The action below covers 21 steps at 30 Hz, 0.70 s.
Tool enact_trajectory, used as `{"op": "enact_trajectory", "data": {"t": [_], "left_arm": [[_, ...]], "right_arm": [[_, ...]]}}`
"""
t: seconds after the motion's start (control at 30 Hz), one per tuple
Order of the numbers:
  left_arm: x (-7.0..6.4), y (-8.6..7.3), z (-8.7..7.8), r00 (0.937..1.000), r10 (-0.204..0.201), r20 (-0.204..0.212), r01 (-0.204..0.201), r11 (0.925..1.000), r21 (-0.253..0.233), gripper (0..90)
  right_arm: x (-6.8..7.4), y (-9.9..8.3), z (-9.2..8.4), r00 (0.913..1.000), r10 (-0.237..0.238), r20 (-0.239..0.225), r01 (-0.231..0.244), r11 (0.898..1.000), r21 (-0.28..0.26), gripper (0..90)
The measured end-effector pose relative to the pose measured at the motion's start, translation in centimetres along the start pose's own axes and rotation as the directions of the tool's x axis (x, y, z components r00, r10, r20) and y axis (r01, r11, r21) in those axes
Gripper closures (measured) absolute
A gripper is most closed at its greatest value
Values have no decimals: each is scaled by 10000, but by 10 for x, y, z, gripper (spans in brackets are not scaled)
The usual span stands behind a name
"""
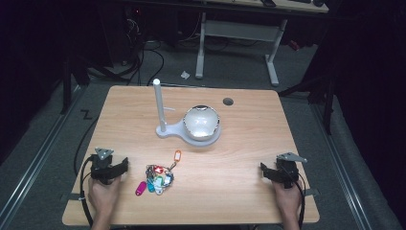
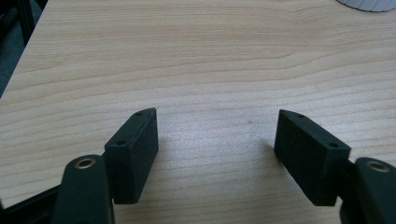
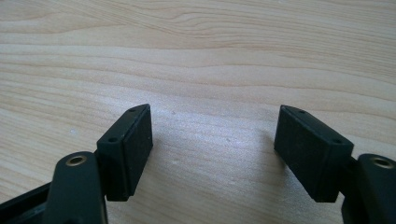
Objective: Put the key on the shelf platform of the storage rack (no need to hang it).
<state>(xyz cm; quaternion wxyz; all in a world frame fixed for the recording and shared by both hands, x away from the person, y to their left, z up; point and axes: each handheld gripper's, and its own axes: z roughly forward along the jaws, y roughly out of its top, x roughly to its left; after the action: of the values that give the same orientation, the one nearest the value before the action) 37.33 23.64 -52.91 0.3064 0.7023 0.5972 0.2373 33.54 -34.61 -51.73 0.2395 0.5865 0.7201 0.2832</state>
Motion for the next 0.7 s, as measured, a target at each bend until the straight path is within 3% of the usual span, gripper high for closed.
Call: {"op": "enact_trajectory", "data": {"t": [0.33,0.7], "left_arm": [[0,0,0,9999,86,71,-87,9999,52,283],[-2,0,-1,10000,11,-75,-11,10000,57,316]], "right_arm": [[0,0,0,10000,-20,0,20,10000,1,282],[-1,0,0,10000,-17,-20,17,10000,-4,282]]}}
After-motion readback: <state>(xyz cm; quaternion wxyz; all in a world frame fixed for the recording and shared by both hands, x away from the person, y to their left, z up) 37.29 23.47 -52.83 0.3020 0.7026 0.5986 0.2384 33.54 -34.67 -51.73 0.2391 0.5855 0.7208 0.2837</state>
